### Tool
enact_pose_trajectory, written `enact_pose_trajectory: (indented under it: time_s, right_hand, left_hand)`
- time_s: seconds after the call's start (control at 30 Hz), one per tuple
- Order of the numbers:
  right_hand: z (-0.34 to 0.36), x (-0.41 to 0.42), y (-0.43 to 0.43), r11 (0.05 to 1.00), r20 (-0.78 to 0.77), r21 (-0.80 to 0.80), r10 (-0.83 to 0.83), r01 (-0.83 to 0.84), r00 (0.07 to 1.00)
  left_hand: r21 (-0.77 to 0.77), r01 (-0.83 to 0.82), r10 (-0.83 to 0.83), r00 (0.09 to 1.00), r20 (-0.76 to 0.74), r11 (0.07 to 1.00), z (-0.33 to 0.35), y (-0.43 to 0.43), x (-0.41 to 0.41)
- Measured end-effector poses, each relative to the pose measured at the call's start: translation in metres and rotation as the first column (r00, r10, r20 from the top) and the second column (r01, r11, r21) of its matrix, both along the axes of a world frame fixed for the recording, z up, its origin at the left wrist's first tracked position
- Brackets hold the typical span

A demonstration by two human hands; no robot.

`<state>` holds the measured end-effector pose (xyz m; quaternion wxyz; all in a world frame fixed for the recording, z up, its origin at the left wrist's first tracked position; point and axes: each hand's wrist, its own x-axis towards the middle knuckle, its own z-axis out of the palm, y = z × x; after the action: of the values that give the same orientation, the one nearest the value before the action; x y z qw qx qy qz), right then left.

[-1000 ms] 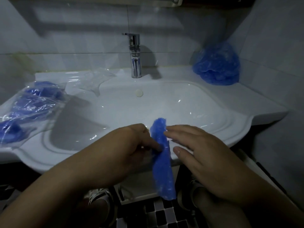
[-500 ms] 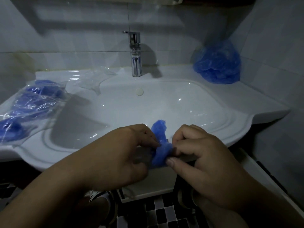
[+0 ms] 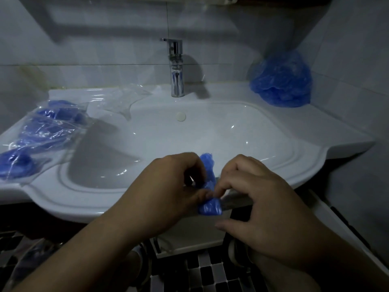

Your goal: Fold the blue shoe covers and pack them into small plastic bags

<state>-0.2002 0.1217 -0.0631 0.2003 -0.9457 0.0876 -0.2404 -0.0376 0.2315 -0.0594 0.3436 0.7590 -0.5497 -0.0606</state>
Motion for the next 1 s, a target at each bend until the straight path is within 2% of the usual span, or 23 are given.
enact_pose_trajectory:
  time_s: [0.1,0.2,0.3,0.43,0.5,0.7,0.8,1.0]
  right_hand:
    - [-0.006,0.004,-0.002,0.998,0.026,-0.054,-0.019,0.02,0.999]
    - [-0.008,0.006,-0.004,0.999,0.045,-0.002,-0.038,0.039,0.998]
    - [-0.006,0.005,-0.004,0.997,0.021,0.073,-0.017,0.016,1.0]
    - [-0.006,0.009,-0.003,0.988,0.048,0.154,-0.004,-0.004,0.999]
    - [-0.007,0.012,-0.003,0.98,0.078,0.194,-0.047,0.031,0.996]
    - [-0.012,0.017,-0.002,0.964,0.097,0.205,-0.192,0.169,0.977]
    - [-0.01,0.016,-0.001,0.975,0.101,0.185,-0.147,0.126,0.984]
    - [-0.007,0.011,-0.01,0.992,-0.043,0.097,-0.08,0.084,0.996]
  left_hand:
    - [0.006,-0.011,0.011,1.0,-0.003,1.0,0.0,-0.001,-0.001]
    - [0.037,0.017,-0.018,1.0,0.024,0.999,0.002,0.0,0.002]
    - [0.08,0.118,-0.12,0.993,0.014,0.99,0.007,0.007,0.007]
    - [0.11,0.231,-0.221,0.971,-0.092,0.967,0.017,0.014,0.008]
    - [0.088,0.216,-0.204,0.971,-0.128,0.972,0.019,0.012,0.008]
    - [0.036,0.036,-0.033,0.994,-0.104,0.999,0.009,0.0,0.003]
    - [0.061,0.024,-0.019,0.996,-0.092,0.998,0.008,-0.001,0.003]
    - [0.086,-0.024,0.027,0.999,-0.031,0.996,0.007,0.0,0.0]
